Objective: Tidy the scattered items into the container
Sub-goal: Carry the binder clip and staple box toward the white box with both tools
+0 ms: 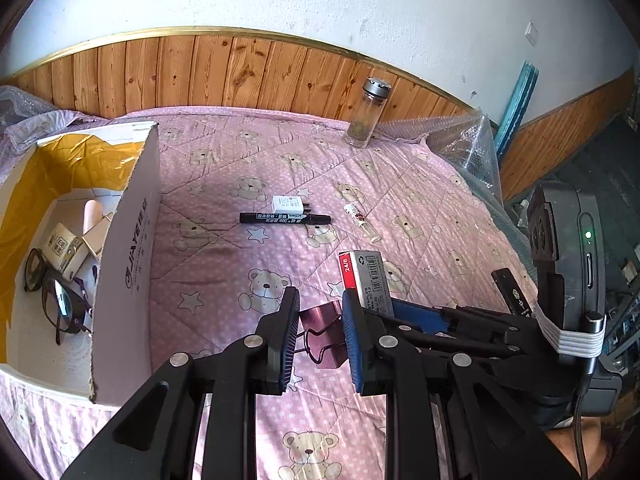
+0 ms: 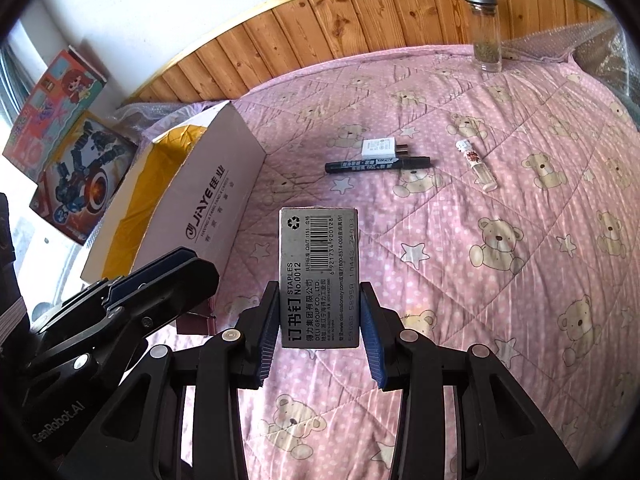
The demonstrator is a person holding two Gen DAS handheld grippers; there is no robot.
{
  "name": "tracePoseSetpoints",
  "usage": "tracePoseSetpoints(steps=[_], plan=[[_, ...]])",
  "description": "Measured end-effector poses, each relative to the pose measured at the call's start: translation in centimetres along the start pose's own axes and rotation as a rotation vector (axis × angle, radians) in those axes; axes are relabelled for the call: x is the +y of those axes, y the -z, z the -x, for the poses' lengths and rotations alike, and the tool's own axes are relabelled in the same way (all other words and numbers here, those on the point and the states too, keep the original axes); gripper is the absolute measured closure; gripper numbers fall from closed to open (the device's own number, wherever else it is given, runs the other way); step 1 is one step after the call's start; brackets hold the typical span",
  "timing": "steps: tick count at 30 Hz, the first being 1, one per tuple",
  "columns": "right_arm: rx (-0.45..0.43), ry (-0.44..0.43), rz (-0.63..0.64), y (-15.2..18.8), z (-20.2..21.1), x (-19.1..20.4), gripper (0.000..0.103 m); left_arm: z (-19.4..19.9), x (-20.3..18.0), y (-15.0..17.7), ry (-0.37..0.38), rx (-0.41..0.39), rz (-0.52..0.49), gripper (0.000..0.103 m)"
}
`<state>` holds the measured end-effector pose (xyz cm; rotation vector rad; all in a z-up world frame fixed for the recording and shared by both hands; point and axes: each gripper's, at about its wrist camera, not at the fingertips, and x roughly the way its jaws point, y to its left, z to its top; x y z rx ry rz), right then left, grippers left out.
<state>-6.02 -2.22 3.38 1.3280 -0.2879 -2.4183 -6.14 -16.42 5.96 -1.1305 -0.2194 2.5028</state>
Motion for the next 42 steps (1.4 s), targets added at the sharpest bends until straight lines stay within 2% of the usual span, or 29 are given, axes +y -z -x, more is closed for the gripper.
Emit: tracePoseSetpoints(steps=[22, 33, 42], plan=[[-0.035, -0.037, 0.188, 0.5, 2.3, 11.5, 0.063, 10.5, 4.8, 1.4, -0.022, -0.143, 0.08, 0.08], [-0.038, -0.058, 0.287, -1.4, 1.3, 17.5, 0.063, 14.3, 9.2, 0.6, -0.06, -0.22, 0.14, 0.08], [-0.034, -0.076, 0.332, -3.8, -0.4, 20.7, 0.063, 15.2, 13.5, -0.4, -0.095, -0.24, 0.208, 0.08]])
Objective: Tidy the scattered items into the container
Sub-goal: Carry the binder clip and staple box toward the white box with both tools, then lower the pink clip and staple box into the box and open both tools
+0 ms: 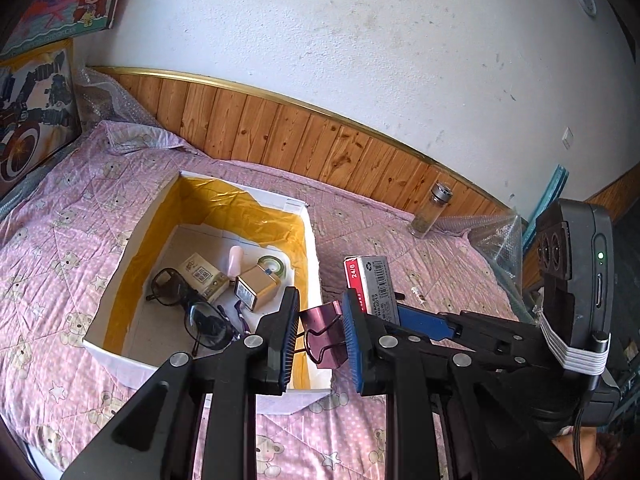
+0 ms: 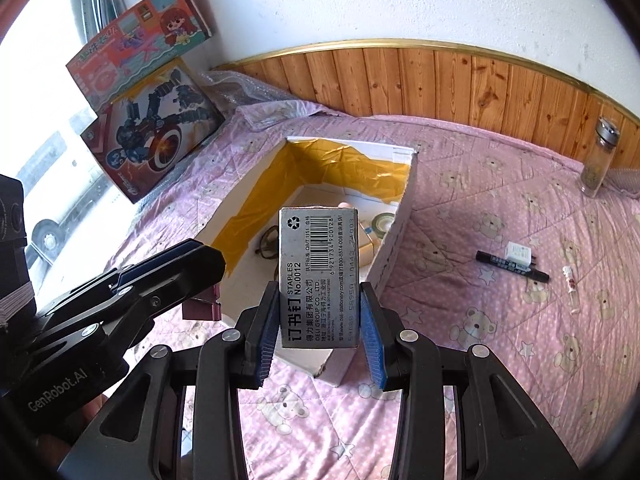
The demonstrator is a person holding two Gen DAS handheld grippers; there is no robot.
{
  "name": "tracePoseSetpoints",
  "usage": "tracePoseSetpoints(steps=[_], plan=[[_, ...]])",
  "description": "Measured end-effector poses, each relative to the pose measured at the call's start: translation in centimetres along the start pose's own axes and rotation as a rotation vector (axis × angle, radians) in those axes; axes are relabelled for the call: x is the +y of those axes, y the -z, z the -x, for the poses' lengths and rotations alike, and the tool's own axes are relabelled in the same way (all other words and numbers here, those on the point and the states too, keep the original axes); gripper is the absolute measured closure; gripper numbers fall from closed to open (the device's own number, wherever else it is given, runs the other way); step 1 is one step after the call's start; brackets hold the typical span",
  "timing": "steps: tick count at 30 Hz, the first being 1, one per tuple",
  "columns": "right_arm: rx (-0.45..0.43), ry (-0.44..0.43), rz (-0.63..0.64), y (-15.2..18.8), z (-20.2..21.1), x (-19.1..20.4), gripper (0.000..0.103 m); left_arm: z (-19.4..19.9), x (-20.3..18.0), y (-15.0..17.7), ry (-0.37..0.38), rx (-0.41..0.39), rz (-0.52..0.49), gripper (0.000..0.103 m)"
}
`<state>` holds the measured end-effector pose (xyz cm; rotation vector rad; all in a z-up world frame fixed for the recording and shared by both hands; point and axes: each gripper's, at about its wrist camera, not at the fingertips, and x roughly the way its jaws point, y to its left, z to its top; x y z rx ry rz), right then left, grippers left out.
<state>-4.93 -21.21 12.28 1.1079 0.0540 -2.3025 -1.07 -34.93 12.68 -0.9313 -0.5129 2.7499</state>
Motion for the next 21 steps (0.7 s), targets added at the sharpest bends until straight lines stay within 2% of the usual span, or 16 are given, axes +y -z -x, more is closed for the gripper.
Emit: tracePoseSetpoints(steps=[7, 21], plan=[[0.023, -0.004, 0.031, -2.2, -2.8, 0.6, 0.063, -1.3, 3.2, -1.5, -0.05, 0.013, 0.049, 0.08], [0.117, -0.003, 0.093, -4.5, -9.1, 0.4, 0.063, -7.3, 8.5, -4.9, -0.15, 0.145, 0.155, 0.08]])
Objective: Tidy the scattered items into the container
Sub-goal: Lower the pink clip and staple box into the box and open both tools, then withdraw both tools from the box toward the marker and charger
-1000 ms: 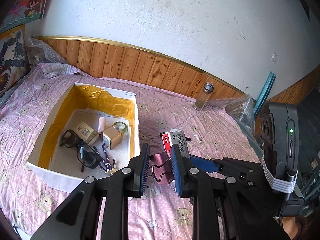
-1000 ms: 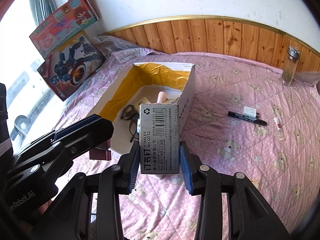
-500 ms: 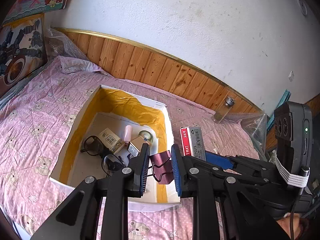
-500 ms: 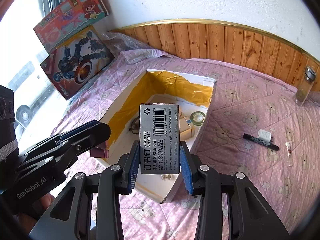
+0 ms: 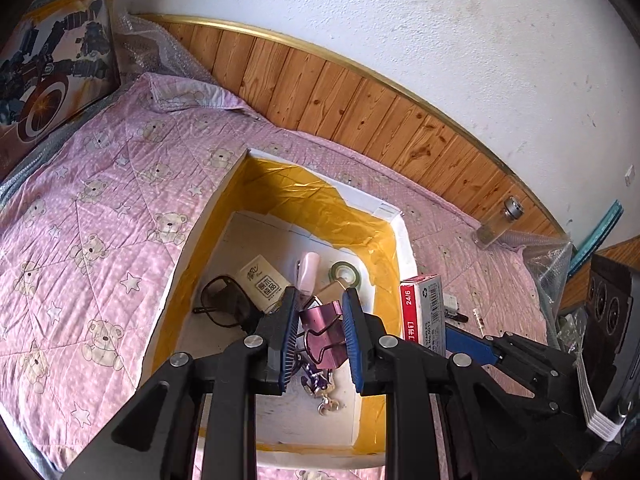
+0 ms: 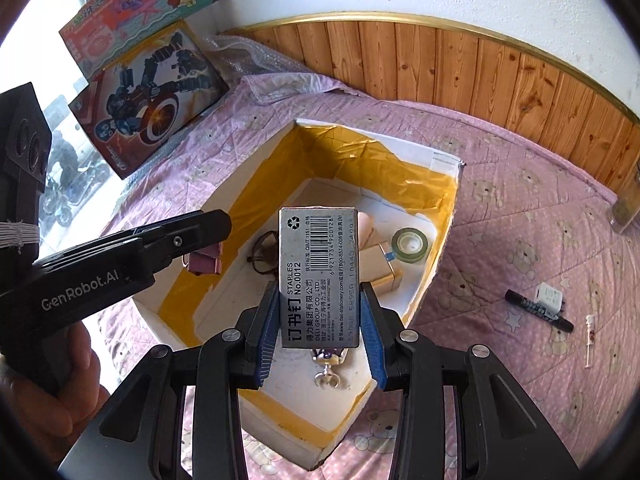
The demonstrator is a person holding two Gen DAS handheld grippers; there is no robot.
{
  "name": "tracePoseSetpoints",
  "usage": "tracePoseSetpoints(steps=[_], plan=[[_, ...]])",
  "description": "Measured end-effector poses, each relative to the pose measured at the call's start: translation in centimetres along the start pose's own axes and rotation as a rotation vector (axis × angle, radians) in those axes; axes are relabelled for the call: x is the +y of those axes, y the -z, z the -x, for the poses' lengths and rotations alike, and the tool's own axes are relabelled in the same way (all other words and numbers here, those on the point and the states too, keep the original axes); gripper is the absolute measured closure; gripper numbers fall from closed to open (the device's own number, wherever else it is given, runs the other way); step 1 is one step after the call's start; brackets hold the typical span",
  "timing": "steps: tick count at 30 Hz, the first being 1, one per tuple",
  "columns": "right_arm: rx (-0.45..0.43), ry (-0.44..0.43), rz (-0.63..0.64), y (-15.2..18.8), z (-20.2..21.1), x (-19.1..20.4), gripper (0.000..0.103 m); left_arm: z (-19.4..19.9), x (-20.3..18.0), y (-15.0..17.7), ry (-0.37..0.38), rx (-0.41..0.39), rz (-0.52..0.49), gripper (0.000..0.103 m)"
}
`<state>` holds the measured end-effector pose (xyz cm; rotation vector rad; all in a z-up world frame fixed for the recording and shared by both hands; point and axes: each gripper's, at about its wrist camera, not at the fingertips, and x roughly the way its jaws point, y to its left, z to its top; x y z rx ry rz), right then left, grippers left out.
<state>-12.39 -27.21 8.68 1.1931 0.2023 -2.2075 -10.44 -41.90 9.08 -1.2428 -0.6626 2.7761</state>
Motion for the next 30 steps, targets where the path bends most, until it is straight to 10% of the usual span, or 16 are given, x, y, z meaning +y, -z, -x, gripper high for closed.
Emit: tracePoseSetpoints(steps=[18, 22, 26, 30], plan=[[0.121, 0.028, 0.028, -7.7, -8.7, -1.5, 0.062, -4.0, 2.3, 2.4, -0.092, 0.139, -0.028, 0.08], [0.116, 0.038, 0.005, -8.6, -9.5, -2.3, 0.047, -4.7, 2.2, 2.4, -0.105, 0.155, -0.041, 0.078], [0.112, 0.029, -0.015, -8.6, -9.5, -3.2, 0.047, -4.9, 2.6, 2.4, -0.107, 0.151, -0.02, 0.049], [0.114, 0.019, -0.032, -8.3, -9.5, -3.8, 0.047, -4.9, 3.1, 2.3, -0.099, 0.148, 0.01, 0.049]])
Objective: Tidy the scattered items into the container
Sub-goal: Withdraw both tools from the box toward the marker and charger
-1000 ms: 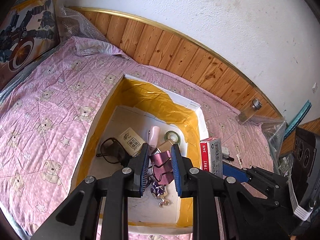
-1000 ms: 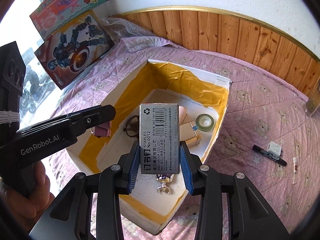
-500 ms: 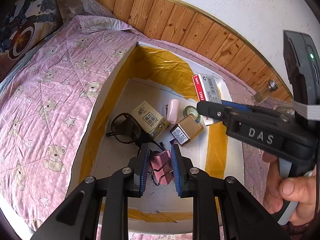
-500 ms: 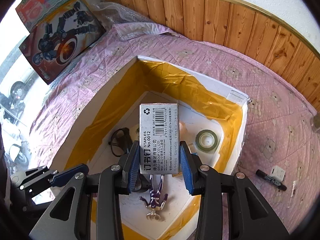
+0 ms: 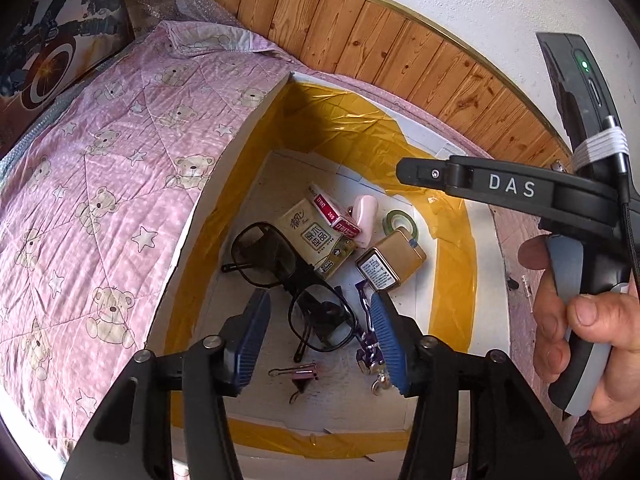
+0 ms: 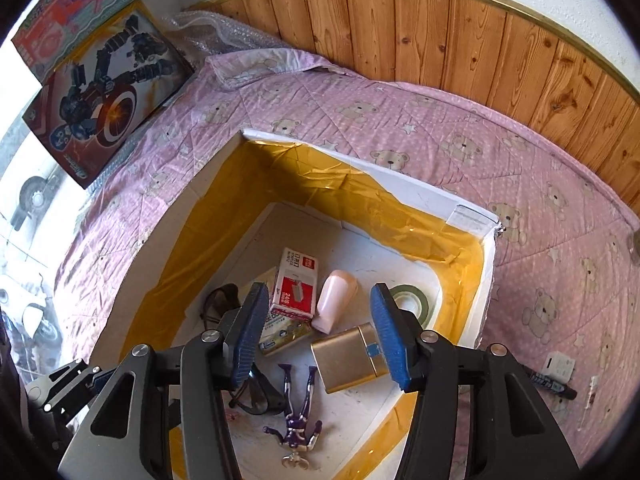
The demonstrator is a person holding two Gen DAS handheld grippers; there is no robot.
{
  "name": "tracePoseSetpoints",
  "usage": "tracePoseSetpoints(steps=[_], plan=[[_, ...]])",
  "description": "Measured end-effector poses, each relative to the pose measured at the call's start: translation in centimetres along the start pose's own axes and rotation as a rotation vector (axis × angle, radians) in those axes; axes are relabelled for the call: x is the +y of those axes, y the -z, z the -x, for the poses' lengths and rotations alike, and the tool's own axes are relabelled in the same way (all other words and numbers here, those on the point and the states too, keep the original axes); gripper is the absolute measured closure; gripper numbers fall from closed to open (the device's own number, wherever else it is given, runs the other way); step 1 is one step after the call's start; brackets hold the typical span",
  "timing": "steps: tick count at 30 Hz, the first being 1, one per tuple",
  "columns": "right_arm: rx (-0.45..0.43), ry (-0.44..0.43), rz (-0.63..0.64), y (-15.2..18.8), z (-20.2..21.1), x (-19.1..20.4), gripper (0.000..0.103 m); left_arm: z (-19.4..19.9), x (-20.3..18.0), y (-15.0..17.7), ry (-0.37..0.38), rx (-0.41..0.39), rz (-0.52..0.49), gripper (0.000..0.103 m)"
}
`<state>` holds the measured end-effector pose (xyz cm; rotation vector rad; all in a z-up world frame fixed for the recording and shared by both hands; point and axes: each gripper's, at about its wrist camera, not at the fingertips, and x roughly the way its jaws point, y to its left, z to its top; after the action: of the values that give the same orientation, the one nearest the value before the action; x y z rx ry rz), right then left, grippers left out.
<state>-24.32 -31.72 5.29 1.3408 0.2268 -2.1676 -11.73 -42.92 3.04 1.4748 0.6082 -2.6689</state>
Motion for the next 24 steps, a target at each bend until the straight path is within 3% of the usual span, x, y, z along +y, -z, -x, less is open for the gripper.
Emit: tracePoseSetpoints(steps=[12, 24], plan=[[-0.029, -0.062, 0.01, 1.8, 1.6, 1.2, 0.047, 0.9, -0.1, -0.1, 0.001, -0.019, 0.016, 0.049], [-0.124, -0.098, -0.069, 5.8, 7.5, -0.6, 0.047, 3.1, -3.8, 0.9, 0.032, -0.05, -0.043, 0.049]])
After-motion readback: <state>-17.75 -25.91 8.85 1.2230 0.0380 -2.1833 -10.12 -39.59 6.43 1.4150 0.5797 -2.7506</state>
